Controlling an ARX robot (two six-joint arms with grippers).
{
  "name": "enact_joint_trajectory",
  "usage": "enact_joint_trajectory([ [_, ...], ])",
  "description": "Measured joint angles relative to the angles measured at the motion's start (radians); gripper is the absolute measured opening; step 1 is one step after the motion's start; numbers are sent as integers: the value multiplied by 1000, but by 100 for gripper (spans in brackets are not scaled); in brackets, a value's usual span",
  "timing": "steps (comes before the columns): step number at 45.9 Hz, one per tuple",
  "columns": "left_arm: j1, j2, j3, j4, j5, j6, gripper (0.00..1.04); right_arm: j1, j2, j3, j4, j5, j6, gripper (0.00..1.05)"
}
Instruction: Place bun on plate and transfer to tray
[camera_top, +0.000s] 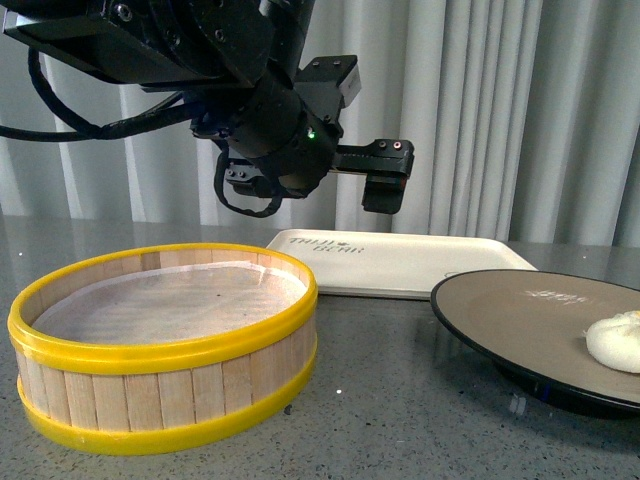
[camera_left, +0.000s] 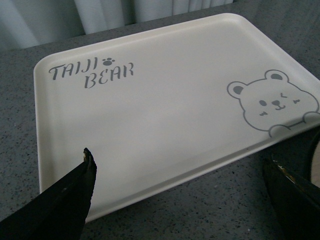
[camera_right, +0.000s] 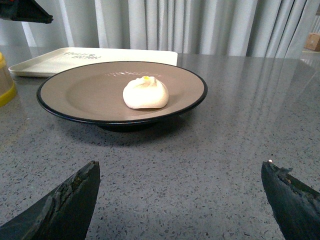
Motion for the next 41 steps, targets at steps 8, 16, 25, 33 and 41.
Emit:
enact_joint_trajectory([
  [8,-25,0,0,0,10,0,98,0,0,0,0,0,0,96],
  [16,5,-188,-411,550,-399,-55,70,0,0,0,0,3,0,96],
  [25,122,-462,-869,832,-354,-69,38,0,0,0,0,0,0,96],
  [33,170,-560,-1109,906,-291,-76,15,0,0,0,0,0,0,96],
  [41,231,-704,-1330,972,-222,-79,4,0,0,0,0,0,0,96],
])
